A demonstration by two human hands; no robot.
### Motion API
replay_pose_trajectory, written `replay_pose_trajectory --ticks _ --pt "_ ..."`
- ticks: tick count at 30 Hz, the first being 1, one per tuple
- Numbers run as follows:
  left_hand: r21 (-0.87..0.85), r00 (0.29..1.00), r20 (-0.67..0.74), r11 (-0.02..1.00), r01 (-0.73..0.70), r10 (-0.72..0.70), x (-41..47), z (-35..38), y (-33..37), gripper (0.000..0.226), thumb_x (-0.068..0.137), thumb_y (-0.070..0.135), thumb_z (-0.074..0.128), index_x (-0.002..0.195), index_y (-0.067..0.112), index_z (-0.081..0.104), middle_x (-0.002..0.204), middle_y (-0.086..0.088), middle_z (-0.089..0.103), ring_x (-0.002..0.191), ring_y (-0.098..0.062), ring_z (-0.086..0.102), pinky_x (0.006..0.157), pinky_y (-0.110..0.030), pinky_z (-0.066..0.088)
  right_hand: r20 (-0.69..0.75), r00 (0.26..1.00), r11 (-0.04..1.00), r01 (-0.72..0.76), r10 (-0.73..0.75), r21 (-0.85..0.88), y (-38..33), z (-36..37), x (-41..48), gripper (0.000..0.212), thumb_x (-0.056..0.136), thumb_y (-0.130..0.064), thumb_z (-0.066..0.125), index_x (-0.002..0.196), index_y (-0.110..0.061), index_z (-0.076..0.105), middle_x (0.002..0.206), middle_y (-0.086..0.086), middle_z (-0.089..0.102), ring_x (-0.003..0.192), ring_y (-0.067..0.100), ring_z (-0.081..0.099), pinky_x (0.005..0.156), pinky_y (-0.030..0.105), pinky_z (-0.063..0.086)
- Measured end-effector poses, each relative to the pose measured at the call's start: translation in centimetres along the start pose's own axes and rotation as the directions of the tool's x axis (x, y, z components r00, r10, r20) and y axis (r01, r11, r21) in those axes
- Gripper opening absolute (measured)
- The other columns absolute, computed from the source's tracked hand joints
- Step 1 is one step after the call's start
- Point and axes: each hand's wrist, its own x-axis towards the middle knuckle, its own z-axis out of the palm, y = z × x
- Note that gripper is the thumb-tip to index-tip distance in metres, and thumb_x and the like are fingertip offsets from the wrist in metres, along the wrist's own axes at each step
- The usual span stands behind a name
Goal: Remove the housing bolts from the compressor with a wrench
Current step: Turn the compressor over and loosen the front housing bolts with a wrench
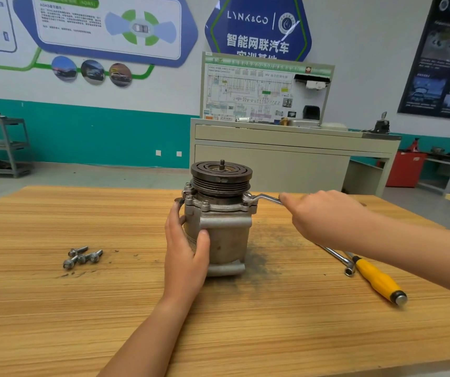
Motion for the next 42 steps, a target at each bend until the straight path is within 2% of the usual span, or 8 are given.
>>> replay_pose_trajectory --ticks 10,18,26,28,32,34,37,42 --pt "0.029 1.0 0.005 0.999 -0.015 0.015 0.0 -0.1 0.1 0.06 0.093 0.025 0.048 0.136 0.043 0.01 0.142 0.019 0.021 0.137 -0.004 0.025 0.111 -0.033 0.03 -0.21 0.977 0.997 0.01 -0.027 -0.081 1.4 1.6 2.6 0.038 0.092 -0.006 0.045 0.128 -0.017 0.04 0.105 0.0 0.055 0.091 0.017 0.053 0.061 0.025 0.04" --pt "0.043 1.0 0.01 0.999 -0.006 0.005 0.0 -0.1 -0.1 0.061 0.088 0.033 0.046 0.136 0.045 0.009 0.143 0.022 0.02 0.136 -0.001 0.023 0.112 -0.036 0.03 -0.277 0.961 1.0 -0.02 0.018 -0.006 0.3 3.4 6.9 0.03 0.092 -0.002 0.042 0.12 -0.013 0.049 0.115 0.006 0.059 0.108 0.023 0.053 0.099 0.036 0.032" --pt "0.078 1.0 0.006 0.997 -0.012 0.012 0.2 -0.1 -0.2 0.063 0.083 0.038 0.042 0.136 0.044 0.008 0.142 0.021 0.019 0.135 0.0 0.023 0.11 -0.031 0.029 -0.313 0.944 0.989 -0.067 0.106 0.134 -0.8 3.9 8.5 0.029 0.091 0.0 0.042 0.114 -0.013 0.053 0.101 0.005 0.064 0.09 0.027 0.058 0.064 0.028 0.033" --pt "0.068 1.0 0.007 0.998 -0.014 0.013 0.2 -0.1 -0.2 0.063 0.083 0.038 0.042 0.136 0.044 0.008 0.14 0.023 0.019 0.132 0.006 0.023 0.107 -0.027 0.029 -0.294 0.901 0.874 -0.16 0.319 0.459 -0.6 3.2 7.6 0.025 0.096 -0.008 0.04 0.116 -0.012 0.055 0.097 0.01 0.065 0.083 0.028 0.058 0.06 0.027 0.035" --pt "0.06 1.0 0.009 0.998 -0.009 0.009 0.2 -0.1 -0.3 0.063 0.083 0.038 0.042 0.136 0.045 0.008 0.139 0.023 0.02 0.128 0.01 0.023 0.102 -0.02 0.026 -0.149 0.826 0.305 -0.028 0.543 0.952 -0.9 0.3 4.0 0.026 0.099 -0.02 0.037 0.122 -0.013 0.047 0.079 0.0 0.059 0.065 0.008 0.056 0.054 0.018 0.041" --pt "0.056 1.0 0.006 0.998 -0.01 0.01 0.2 0.0 -0.4 0.063 0.083 0.038 0.042 0.136 0.045 0.008 0.14 0.021 0.02 0.13 0.007 0.023 0.103 -0.019 0.025 -0.189 0.869 0.405 -0.014 0.457 0.914 -1.0 -0.8 1.2 0.023 0.098 -0.023 0.035 0.117 -0.019 0.048 0.064 -0.004 0.051 0.05 0.006 0.049 0.045 0.021 0.039" --pt "0.037 1.0 0.011 0.999 -0.009 0.008 0.2 0.0 -0.3 0.062 0.083 0.037 0.042 0.134 0.047 0.008 0.137 0.028 0.021 0.122 0.022 0.022 0.098 -0.008 0.023 -0.147 0.941 0.804 -0.172 0.305 0.569 -1.1 -1.4 -1.6 0.021 0.098 -0.026 0.034 0.111 -0.019 0.05 0.062 -0.003 0.048 0.053 0.014 0.047 0.044 0.029 0.032" --pt "0.007 1.0 0.002 1.0 -0.011 0.011 0.2 -0.1 -0.1 0.06 0.083 0.036 0.044 0.129 0.052 0.009 0.126 0.044 0.014 0.116 0.029 0.021 0.089 0.001 0.022 -0.031 0.964 0.925 -0.243 0.263 0.291 -2.6 -2.0 -2.0 0.018 0.095 -0.014 0.035 0.108 -0.02 0.047 0.063 -0.005 0.039 0.053 0.01 0.036 0.042 0.026 0.024"
